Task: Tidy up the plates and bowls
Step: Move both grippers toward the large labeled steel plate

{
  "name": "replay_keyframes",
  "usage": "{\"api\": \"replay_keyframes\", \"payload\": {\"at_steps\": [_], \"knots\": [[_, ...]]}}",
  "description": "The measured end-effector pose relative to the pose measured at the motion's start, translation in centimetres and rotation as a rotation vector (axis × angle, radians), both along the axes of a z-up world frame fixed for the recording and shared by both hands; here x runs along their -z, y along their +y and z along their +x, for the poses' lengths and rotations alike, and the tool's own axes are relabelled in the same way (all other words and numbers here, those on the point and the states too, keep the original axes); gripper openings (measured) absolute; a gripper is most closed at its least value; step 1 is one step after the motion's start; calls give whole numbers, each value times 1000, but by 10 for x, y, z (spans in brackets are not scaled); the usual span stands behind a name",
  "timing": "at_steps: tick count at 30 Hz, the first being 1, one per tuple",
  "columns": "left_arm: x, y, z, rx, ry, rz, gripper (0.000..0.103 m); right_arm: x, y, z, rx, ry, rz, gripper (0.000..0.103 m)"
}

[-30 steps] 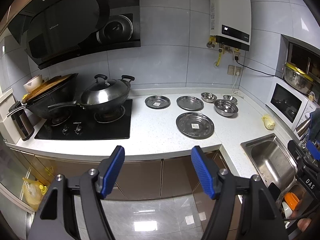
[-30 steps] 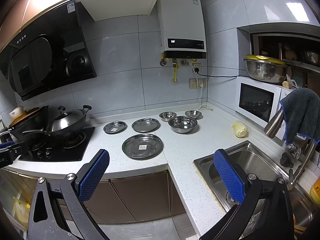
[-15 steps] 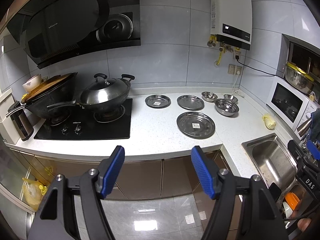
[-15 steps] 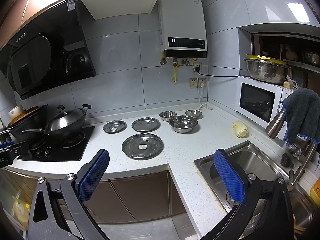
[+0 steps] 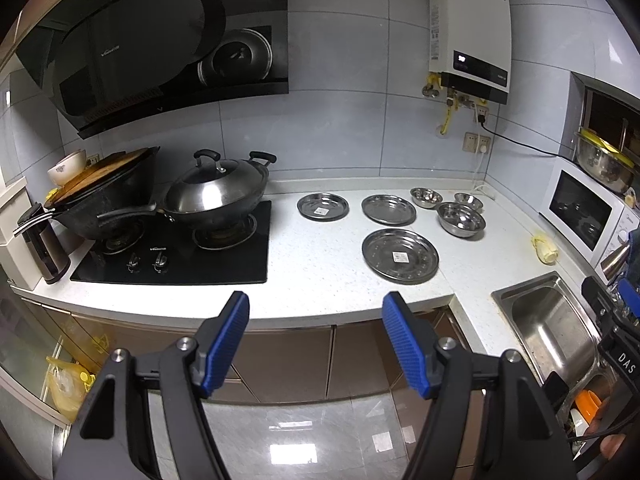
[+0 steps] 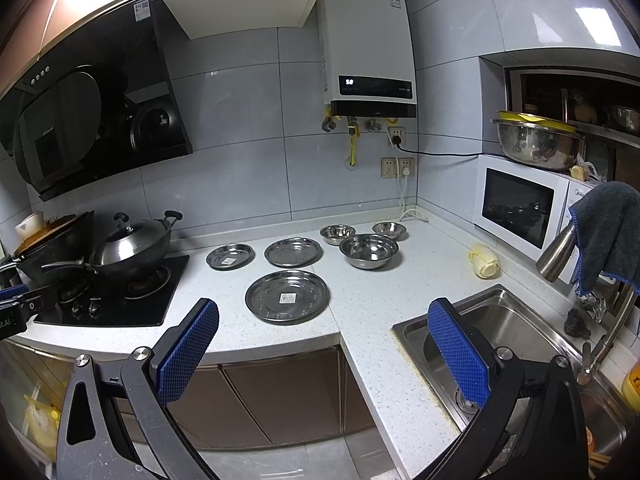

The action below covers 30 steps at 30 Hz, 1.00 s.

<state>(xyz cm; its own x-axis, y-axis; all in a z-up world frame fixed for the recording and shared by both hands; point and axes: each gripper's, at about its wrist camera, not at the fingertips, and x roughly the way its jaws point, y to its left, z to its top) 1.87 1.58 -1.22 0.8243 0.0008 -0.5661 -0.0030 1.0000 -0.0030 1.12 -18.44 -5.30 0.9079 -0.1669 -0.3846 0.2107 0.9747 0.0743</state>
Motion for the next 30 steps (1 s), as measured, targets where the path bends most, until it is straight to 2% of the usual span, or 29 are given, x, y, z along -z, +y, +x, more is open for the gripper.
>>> {"api": "replay_keyframes", "payload": {"at_steps": [8,17,30], "knots": [[-13,16,6,-6,-47,12,68,-12,17,10,10,-35,-29,102],[-29,24,12,-10,-158,39,68,-26,36,20,-6,-127,-60,102],[-37,26,15,-13,-231,45,68,-36,46,28,-8,-189,-60,102]]}}
